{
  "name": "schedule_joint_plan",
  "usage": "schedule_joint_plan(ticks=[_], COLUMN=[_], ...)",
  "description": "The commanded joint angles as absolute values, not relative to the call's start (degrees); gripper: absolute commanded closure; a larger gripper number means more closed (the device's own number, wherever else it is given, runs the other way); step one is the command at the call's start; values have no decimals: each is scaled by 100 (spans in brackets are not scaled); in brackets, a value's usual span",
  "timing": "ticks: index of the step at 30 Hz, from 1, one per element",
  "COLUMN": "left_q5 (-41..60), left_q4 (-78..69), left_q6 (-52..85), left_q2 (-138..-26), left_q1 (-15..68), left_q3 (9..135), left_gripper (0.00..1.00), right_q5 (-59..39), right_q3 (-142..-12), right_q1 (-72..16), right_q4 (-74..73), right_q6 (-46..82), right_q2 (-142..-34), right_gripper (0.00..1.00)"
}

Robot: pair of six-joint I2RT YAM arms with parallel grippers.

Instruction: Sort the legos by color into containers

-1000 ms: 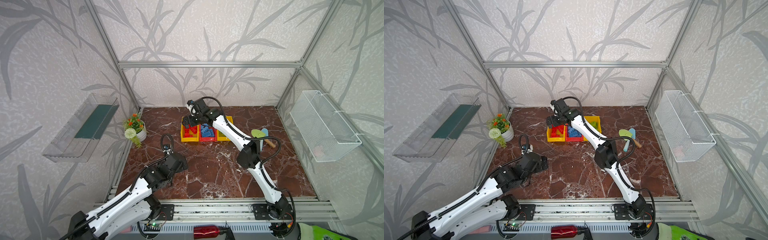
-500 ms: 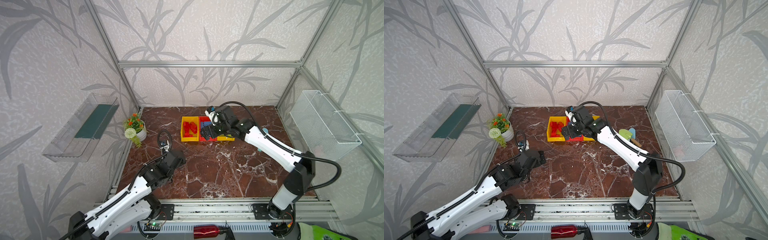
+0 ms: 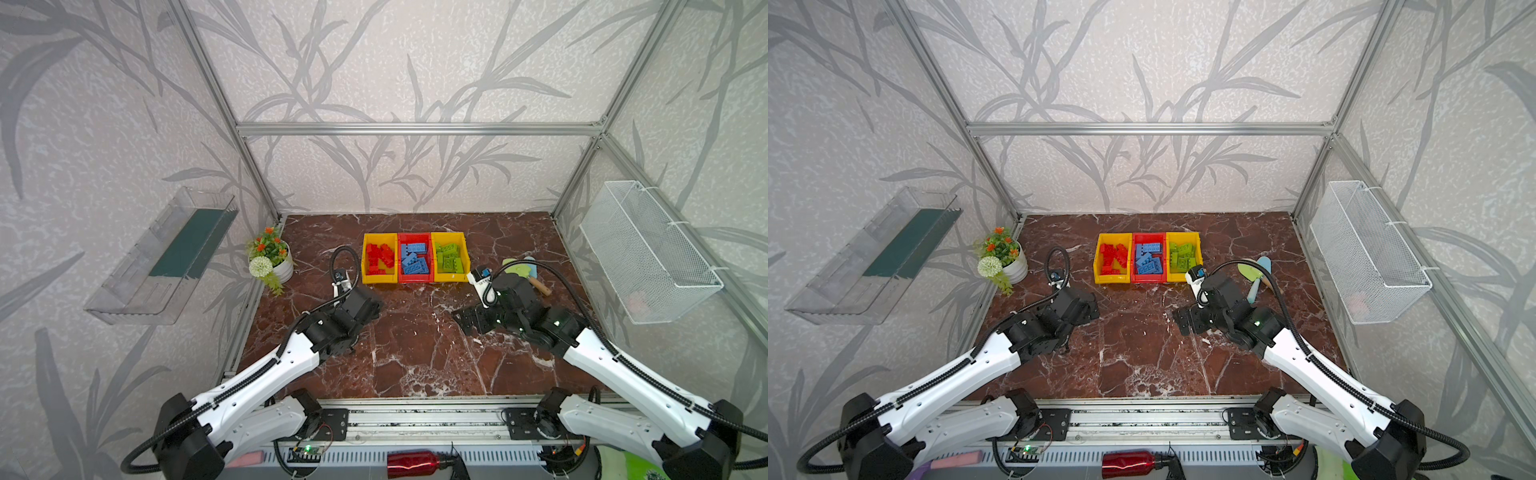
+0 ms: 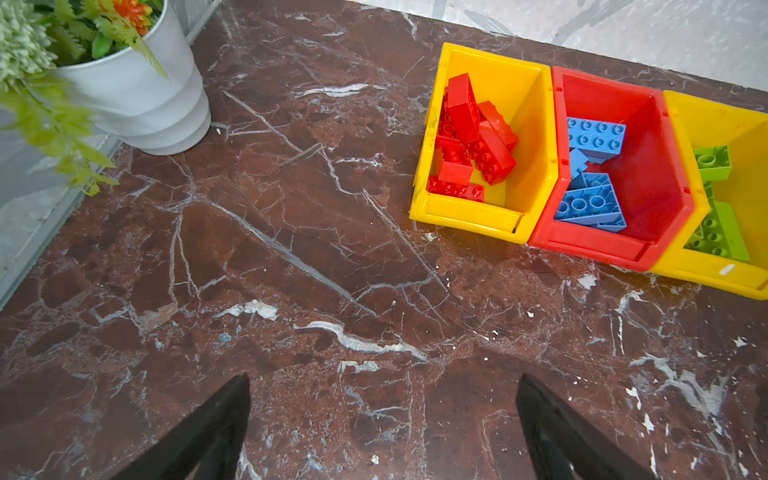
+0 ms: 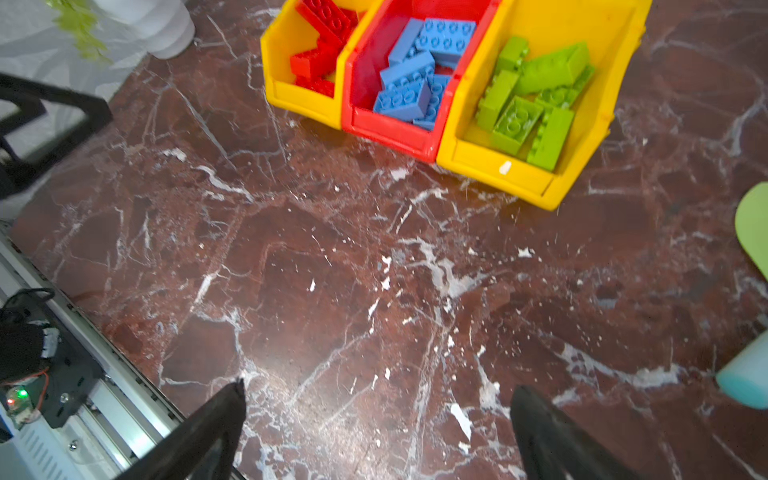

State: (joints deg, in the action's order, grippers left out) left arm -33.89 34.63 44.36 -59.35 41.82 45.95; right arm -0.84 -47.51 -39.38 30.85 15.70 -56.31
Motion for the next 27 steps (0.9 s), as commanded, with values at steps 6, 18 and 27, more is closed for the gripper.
schedule_joint_plan(ticks=[6, 18, 27], left_q5=[-4760, -5423, -4175], left_q4=[2544, 330, -1626], left_q6=[3398, 1253, 640], left_q2=[-6086, -7123, -6861], left_q1=[4170, 3568, 2625], left_q3=[4506, 4016, 3078], left_gripper=[1, 1, 1], right_q5=[920, 1900, 1456], right_q3=[-4306, -2836, -2442], right_q1=[-3908, -3686, -2171], right_q4=[2847, 365, -1446], right_q6=[1373, 488, -126], right_q2=[-5336, -4901, -5439], right_gripper=[1, 1, 1])
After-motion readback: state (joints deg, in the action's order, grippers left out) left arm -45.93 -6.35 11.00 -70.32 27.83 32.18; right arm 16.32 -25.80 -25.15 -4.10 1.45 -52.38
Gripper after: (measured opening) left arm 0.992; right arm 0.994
